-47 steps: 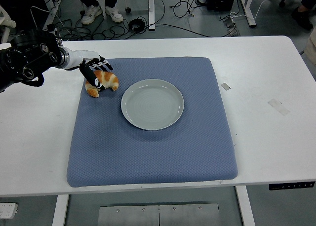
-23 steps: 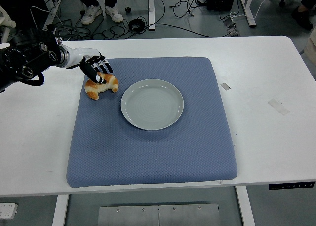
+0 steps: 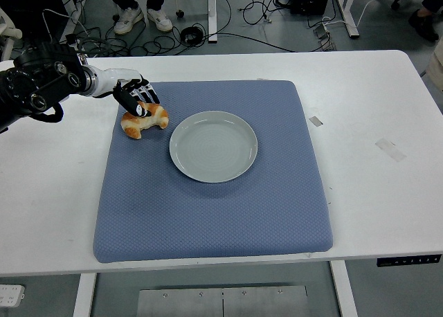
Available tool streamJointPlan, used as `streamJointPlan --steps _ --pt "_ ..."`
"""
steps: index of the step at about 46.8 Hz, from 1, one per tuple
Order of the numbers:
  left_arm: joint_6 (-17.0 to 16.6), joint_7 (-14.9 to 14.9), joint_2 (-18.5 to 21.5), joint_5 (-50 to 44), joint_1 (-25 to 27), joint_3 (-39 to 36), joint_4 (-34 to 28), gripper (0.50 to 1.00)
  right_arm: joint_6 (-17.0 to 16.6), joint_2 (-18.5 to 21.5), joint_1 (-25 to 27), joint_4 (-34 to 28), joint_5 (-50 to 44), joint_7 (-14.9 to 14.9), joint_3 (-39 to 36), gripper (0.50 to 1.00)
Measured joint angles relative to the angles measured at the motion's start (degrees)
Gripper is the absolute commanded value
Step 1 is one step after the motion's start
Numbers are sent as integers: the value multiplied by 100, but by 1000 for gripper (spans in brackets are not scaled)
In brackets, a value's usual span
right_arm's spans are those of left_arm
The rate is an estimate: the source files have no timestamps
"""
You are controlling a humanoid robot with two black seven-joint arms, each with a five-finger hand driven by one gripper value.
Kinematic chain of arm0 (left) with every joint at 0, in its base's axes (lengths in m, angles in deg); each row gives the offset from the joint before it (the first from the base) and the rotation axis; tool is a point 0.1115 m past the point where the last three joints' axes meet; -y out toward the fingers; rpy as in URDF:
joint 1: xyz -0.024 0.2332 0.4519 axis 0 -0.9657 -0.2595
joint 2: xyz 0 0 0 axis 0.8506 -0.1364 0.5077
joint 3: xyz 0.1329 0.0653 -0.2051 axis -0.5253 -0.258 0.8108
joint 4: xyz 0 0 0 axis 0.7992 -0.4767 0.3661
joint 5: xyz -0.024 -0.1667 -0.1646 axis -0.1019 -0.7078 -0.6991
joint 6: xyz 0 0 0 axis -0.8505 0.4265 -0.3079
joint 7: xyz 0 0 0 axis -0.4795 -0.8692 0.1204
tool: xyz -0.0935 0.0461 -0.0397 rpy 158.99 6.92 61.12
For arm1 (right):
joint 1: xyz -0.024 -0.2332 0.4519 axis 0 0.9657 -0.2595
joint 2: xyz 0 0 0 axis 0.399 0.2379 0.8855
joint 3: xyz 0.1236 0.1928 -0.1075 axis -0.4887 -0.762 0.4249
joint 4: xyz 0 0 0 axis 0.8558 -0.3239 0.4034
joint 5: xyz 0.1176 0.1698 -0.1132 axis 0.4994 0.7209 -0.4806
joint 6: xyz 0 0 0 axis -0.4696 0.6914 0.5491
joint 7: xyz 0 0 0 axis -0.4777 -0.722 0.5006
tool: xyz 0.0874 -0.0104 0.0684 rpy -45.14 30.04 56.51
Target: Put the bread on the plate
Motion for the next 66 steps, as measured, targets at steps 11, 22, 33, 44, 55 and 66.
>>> streamJointPlan --steps 11,22,33,44,55,66 --pt "23 4 41 1 152 101 7 645 0 0 0 0 0 0 0 1000" --pt "58 130 -40 18 360 173 -41 649 0 0 0 1 0 0 -1 1000" --pt "71 168 -520 19 607 173 -92 651 0 0 -1 -1 0 0 0 1000" --pt "72 155 -544 50 816 166 -709 654 0 0 0 0 0 0 1 1000" --pt "71 144 -493 79 830 141 -933 661 0 0 0 0 0 -1 0 1000" --pt "71 150 -501 80 736 135 -1115 661 -1 0 1 -1 0 -1 0 1000"
